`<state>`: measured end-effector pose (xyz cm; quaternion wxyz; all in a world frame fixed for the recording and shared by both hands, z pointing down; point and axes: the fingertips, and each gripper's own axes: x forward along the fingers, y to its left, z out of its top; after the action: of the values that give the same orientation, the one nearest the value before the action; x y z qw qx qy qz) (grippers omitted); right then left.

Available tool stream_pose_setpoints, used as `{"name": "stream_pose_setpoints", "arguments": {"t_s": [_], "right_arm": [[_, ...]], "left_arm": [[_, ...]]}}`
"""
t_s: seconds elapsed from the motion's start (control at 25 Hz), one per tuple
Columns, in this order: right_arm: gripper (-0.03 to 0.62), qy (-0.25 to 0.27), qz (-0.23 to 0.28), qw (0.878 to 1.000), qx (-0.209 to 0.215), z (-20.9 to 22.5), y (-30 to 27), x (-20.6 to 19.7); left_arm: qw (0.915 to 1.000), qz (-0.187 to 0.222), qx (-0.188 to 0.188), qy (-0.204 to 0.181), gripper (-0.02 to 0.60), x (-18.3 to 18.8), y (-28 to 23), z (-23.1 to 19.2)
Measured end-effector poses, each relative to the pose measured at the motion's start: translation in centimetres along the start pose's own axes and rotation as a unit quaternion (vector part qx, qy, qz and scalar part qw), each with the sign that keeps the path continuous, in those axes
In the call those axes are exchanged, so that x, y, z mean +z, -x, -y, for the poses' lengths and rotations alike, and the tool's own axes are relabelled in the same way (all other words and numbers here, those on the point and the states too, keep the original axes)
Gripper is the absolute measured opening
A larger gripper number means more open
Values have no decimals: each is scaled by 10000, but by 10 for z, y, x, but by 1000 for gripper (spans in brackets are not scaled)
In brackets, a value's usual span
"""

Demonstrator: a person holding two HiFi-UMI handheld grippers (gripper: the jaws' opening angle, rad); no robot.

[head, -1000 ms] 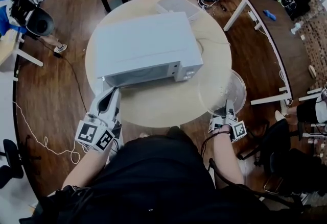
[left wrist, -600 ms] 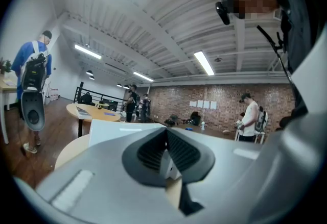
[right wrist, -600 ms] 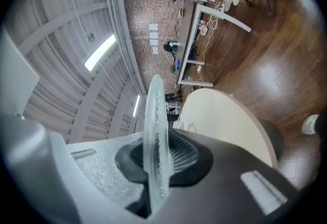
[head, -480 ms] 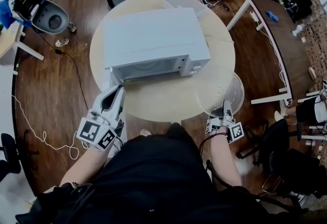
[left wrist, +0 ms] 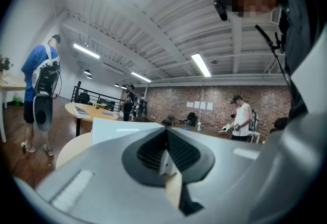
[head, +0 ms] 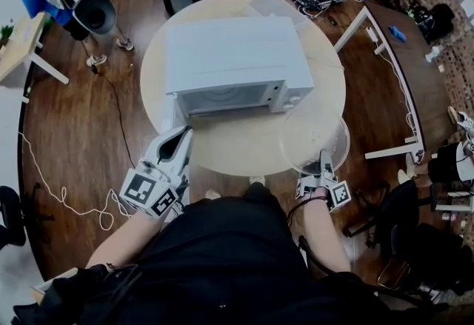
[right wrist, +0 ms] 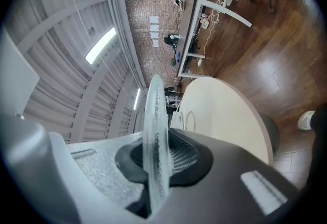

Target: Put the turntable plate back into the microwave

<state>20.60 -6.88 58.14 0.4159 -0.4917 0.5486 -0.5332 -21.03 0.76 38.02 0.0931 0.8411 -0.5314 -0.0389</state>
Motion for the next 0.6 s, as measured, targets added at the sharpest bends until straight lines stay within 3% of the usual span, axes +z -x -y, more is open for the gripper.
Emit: {"name": "stream_pose_setpoints", "arguments": {"t_s": [0.28,0.6], "right_arm": [[28,110,-89,9999,90,-5,0,-12],[28,75,-384,9992,94,-4,0,-34]], "left_arm": [[9996,208,-181,-83,3,4,1,11],[9996,222,-119,-103,3,0,13,10]]}}
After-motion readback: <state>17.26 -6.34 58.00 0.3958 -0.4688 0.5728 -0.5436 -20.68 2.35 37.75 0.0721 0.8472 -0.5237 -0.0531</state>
